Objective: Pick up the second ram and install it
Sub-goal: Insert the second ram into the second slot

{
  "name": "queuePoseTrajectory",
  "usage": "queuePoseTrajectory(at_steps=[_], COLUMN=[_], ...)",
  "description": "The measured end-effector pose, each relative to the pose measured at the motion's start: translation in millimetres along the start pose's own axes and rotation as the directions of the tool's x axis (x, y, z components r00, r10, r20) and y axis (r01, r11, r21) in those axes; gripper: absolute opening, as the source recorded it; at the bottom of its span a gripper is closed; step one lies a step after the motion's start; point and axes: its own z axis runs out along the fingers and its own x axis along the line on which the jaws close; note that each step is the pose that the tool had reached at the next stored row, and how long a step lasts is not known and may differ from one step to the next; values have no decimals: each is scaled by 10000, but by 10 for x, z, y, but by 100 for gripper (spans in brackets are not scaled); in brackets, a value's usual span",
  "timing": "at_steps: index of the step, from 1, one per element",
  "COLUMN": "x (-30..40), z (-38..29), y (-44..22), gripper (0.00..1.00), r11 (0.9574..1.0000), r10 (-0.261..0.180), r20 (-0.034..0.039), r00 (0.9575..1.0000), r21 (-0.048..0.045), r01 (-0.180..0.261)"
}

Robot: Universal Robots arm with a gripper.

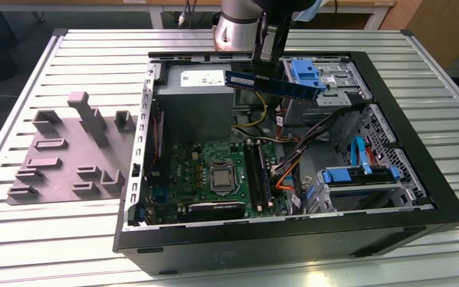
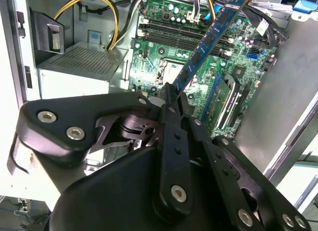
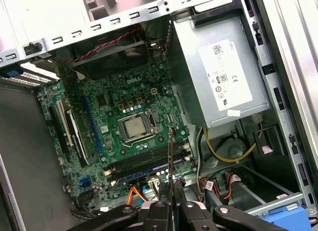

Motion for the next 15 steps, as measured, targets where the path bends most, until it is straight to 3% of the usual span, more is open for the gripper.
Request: queuePoseTrajectory(at_steps=[7,15], x=[-1,-3], z=[9,25], y=[-2,-2], gripper=[14,14], r11=[9998,9969], r10=[196,788], r20=[4,11], r00=[9998,9969], r21=[6,21], r01=[-196,-788])
